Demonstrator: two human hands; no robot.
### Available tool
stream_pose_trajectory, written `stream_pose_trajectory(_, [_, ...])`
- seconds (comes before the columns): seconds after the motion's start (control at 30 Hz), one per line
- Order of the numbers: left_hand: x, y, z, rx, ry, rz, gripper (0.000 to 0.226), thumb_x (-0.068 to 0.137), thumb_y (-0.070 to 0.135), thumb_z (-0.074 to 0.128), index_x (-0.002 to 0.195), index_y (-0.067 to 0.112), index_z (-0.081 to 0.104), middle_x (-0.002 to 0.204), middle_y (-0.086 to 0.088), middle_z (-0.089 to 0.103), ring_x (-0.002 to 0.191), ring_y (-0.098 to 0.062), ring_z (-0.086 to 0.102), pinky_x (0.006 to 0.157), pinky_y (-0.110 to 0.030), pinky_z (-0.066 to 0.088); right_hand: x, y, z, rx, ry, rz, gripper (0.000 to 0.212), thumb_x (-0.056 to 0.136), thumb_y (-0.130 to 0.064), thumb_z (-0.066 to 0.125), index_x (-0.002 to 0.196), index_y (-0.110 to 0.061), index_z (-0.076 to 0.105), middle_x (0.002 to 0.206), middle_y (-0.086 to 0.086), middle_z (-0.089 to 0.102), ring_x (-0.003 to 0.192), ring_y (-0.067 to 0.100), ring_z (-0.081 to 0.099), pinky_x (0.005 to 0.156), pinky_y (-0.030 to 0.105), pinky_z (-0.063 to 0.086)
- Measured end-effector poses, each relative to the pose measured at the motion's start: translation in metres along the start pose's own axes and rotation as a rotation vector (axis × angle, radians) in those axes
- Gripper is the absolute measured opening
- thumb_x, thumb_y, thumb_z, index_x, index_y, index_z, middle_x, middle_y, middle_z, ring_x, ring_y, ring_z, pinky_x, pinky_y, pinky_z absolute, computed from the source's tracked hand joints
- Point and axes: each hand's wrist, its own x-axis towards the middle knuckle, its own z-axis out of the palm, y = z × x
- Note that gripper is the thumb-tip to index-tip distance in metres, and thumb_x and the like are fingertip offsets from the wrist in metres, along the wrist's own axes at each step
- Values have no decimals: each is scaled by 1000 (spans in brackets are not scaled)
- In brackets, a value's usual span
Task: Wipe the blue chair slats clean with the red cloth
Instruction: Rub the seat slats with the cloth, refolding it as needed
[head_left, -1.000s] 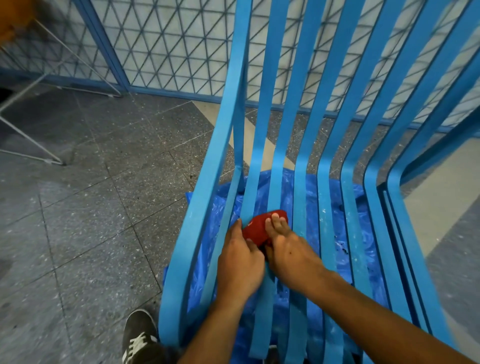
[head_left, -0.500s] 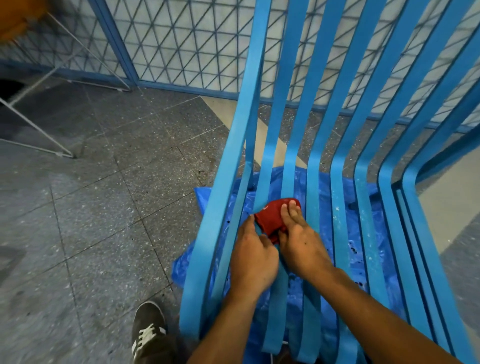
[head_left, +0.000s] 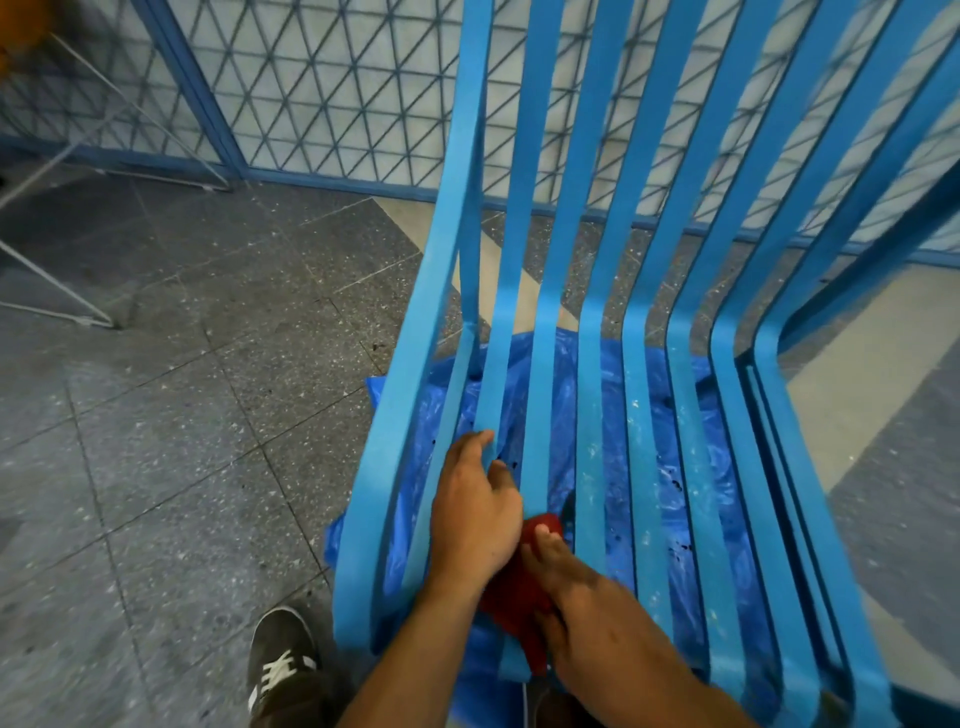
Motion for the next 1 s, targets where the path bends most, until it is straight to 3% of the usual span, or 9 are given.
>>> stream_pose_trajectory(0.07, [-2, -2, -3, 8, 11, 24, 39, 99, 18, 49, 138, 24, 52, 149, 2, 48, 137, -18, 45, 110, -28, 34, -10, -3, 9, -41, -32, -3, 62, 71, -38, 42, 123, -22, 71, 133, 3, 66, 117, 12, 65, 84, 21, 55])
stream_pose_trajectory(0.13, [-3, -3, -7, 18, 21, 47, 38, 99, 15, 49, 136, 22, 54, 147, 1, 50, 136, -18, 46, 108, -26, 34, -21, -5, 16, -64, -10, -26, 61, 72, -40, 42, 122, -25, 71, 132, 0, 66, 119, 10, 64, 88, 19, 52])
stream_pose_trajectory(0.27, [-10, -3, -13, 26, -2, 73, 36, 100, 16, 48, 134, 23, 57, 143, 2, 53, 132, -18, 49, 106, -26, 37, -36, -11, 6, 81, -47, 8, 65, 84, -27, 44, 149, -30, 44, 160, -10, 26, 147, 3, 28, 119, 23, 29])
stream_pose_trajectory(0.37, [-15, -6, -12, -16, -28, 103, 29, 97, 29, 57, 125, 27, 63, 133, 5, 61, 122, -16, 58, 105, -33, 46, -45, -17, -2, 181, 17, 76, 52, 88, -23, 50, 139, -32, 57, 144, -8, 57, 129, 8, 54, 110, 21, 38])
stream_pose_trajectory(0.5, [-20, -10, -13, -134, -89, 127, 22, 91, 42, 65, 102, 24, 71, 103, 12, 73, 99, -3, 67, 93, -31, 54, -48, -14, -8, 549, 112, 185, 27, 92, -19, 59, 110, -35, 71, 96, -5, 77, 92, 9, 70, 91, 41, 55])
stream_pose_trajectory(0.57, [-27, -8, -15, -231, -186, 110, 23, 92, 44, 65, 96, 22, 72, 90, 13, 74, 89, 0, 68, 88, -26, 54, -48, -13, -14, 859, 177, 267, 21, 96, -10, 61, 106, -23, 75, 96, 7, 78, 91, 16, 70, 92, 49, 56])
stream_pose_trajectory(0.7, [-42, -4, -19, -192, -368, 123, 50, 90, 66, 51, 89, 21, 72, 77, 12, 72, 74, -1, 65, 77, -24, 49, -42, -16, -34, 1280, 262, 336, 26, 94, 2, 56, 114, -7, 71, 107, 16, 76, 95, 26, 73, 82, 41, 61])
stream_pose_trajectory(0.83, [-46, -4, -27, -235, -578, -52, 82, 74, 93, 35, 104, 26, 71, 94, 5, 77, 91, -12, 73, 85, -37, 57, -25, -13, -54, 1241, 325, 258, 42, 89, 13, 59, 122, -11, 69, 111, 9, 75, 104, 24, 72, 87, 37, 59])
stream_pose_trajectory(1.0, [-49, 6, -30, -496, -523, -121, 56, 90, 65, 52, 108, 14, 69, 94, -7, 78, 87, -23, 74, 78, -41, 61, -4, -16, -74, 917, 202, 112, 69, 85, 19, 57, 136, -27, 58, 121, -9, 72, 115, 4, 64, 100, 22, 50])
